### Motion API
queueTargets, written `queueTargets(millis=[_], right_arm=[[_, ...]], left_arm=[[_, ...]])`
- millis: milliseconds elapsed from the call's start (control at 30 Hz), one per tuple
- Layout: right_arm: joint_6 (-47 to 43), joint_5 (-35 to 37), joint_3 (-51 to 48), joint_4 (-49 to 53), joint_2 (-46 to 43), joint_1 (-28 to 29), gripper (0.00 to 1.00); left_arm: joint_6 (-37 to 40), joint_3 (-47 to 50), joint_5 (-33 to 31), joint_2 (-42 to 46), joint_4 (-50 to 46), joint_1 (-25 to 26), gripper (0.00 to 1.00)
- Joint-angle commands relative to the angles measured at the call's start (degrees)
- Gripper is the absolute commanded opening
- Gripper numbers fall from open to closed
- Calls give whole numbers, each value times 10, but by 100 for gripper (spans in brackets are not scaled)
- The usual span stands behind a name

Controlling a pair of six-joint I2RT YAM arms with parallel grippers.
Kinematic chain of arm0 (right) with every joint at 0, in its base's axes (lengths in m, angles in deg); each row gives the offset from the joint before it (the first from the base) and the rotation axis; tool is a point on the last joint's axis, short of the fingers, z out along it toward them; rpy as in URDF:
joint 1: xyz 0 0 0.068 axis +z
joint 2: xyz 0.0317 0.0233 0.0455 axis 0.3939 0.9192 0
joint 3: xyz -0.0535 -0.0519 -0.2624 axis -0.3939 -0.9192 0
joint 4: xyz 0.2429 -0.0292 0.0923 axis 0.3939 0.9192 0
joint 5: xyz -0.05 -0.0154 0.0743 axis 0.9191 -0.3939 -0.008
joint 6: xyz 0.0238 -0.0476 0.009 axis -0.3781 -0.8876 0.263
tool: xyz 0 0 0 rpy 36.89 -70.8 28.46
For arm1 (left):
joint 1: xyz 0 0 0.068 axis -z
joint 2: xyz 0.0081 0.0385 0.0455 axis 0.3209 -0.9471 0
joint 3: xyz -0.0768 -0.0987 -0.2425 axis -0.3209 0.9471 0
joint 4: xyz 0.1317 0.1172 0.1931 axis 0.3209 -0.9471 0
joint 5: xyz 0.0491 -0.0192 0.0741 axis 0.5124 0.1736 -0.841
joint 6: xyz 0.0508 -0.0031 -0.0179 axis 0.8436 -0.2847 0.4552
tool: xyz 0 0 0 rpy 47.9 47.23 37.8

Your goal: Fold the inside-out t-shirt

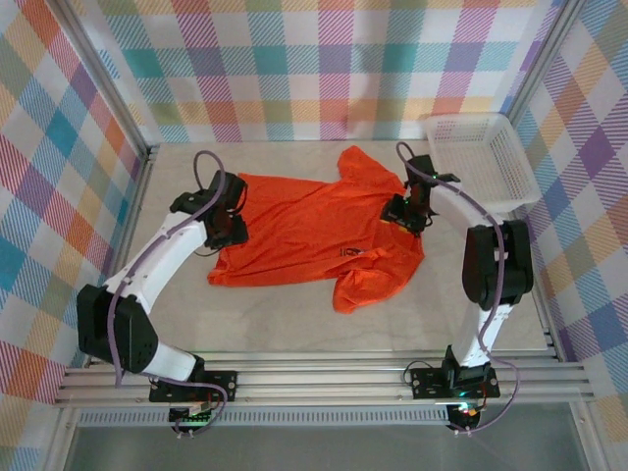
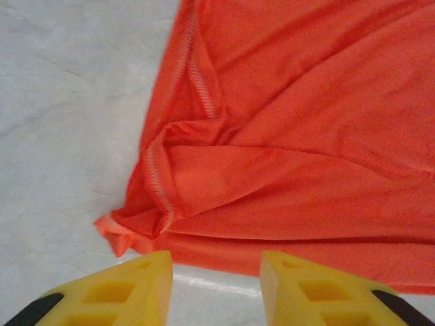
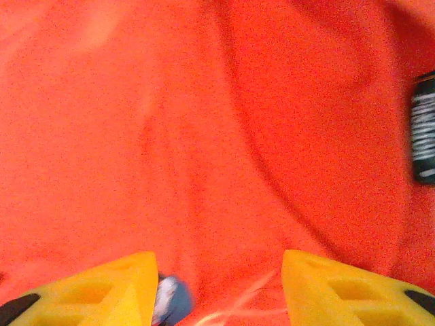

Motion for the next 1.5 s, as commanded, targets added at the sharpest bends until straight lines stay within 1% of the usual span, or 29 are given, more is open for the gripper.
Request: queueTargets(millis=[0, 67, 167, 233, 333, 467, 500, 600, 667, 767, 800, 900, 1000, 1067, 1167, 1200, 1233, 1267, 1333, 1400, 1467], right_arm=[[15, -26, -26, 4, -31, 29, 52], [25, -30, -49, -5, -41, 42, 52], [50, -53, -90, -34, -58, 66, 52], [61, -54, -111, -45, -66, 87, 52], [70, -56, -132, -56, -65, 114, 52], [74, -45, -164, -75, -49, 120, 52], [72, -33, -170, -76, -42, 119, 52], [67, -15, -194, -76, -19, 100, 49], [60, -10, -212, -78, -12, 75, 48], [40, 10, -224, -64, -10, 48, 47], [35, -4, -228, -68, -13, 41, 46], [37, -8, -229, -60, -18, 38, 46], [35, -10, -224, -50, -28, 38, 46], [31, -13, -219, -39, -40, 39, 46], [22, -26, -215, -25, -68, 43, 47], [19, -32, -212, -16, -77, 45, 47], [13, -41, -207, -7, -88, 46, 48], [7, -48, -201, 5, -98, 47, 49], [-2, -58, -181, 31, -115, 49, 52], [-4, -65, -161, 46, -130, 50, 52], [2, -73, -143, 44, -139, 50, 53]], left_arm=[[18, 0, -17, -44, -20, 4, 41], [35, 11, -47, -65, -28, 4, 41], [35, 30, -46, -99, -31, 3, 41], [33, 42, -50, -121, -28, 3, 41], [33, 42, -77, -158, -29, 2, 41], [41, 26, -80, -214, -25, -7, 41], [42, 22, -81, -223, -28, -11, 34], [41, 17, -103, -232, -50, -38, 0], [33, 23, -111, -209, -62, -64, 0], [31, 30, -107, -160, -79, -101, 0], [33, 32, -107, -147, -85, -110, 0], [44, 32, -101, -121, -109, -126, 0], [48, 37, -83, -112, -126, -127, 2], [51, 42, -71, -106, -129, -126, 7], [52, 28, -82, -105, -134, -127, 12], [53, 15, -85, -108, -142, -127, 15], [55, -2, -86, -112, -154, -126, 24], [59, -21, -78, -114, -166, -126, 35], [62, -61, -64, -112, -180, -124, 44], [61, -105, -53, -108, -172, -117, 45], [62, -141, -17, -118, -138, -113, 45]])
